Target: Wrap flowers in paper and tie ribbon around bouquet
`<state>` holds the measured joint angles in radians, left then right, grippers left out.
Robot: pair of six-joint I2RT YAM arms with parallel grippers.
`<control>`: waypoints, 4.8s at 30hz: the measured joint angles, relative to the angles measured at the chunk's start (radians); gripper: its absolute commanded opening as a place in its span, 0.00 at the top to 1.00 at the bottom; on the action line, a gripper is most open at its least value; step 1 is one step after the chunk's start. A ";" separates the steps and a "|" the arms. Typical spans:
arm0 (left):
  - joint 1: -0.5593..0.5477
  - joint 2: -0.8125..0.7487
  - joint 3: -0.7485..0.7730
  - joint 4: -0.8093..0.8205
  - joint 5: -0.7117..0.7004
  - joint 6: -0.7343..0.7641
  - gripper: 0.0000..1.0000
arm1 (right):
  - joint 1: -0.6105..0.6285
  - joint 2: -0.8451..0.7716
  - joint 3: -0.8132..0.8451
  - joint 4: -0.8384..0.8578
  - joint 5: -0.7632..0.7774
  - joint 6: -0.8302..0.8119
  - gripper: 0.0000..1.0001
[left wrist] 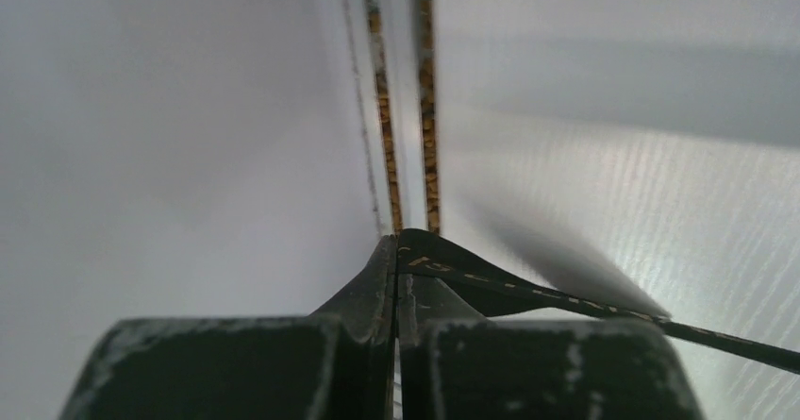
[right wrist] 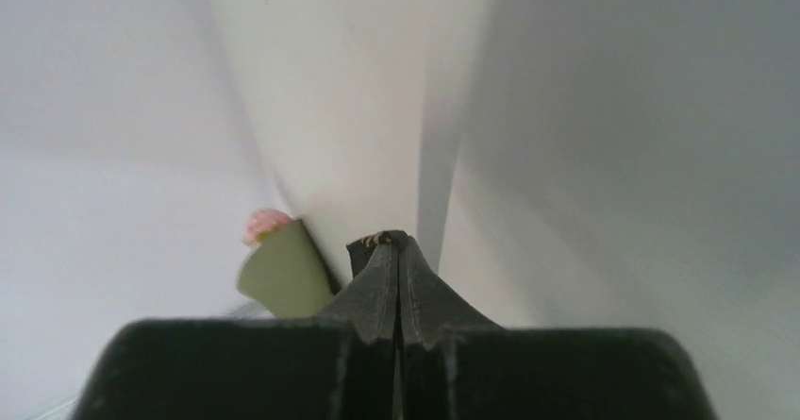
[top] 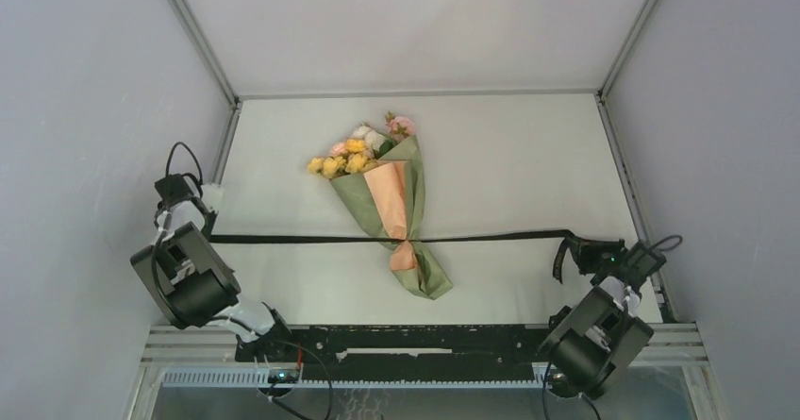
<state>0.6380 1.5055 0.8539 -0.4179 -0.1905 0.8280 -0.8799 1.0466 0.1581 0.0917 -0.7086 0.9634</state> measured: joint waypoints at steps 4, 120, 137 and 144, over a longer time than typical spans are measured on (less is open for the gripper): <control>-0.062 -0.007 0.090 -0.066 -0.023 -0.056 1.00 | 0.355 -0.080 0.102 -0.026 0.157 -0.061 1.00; -1.118 0.035 0.644 -0.237 0.895 -0.652 0.56 | 1.534 0.417 0.814 0.046 0.300 -0.796 1.00; -1.097 0.037 0.265 -0.346 0.507 -0.533 0.27 | 1.468 0.358 0.813 -0.023 0.342 -0.744 1.00; -1.098 0.144 0.222 -0.255 0.499 -0.697 0.48 | 1.468 0.342 0.807 -0.045 0.353 -0.736 1.00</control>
<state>-0.4599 1.6493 1.0760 -0.6727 0.3084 0.1310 0.5884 1.3884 0.9653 0.0471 -0.3557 0.2276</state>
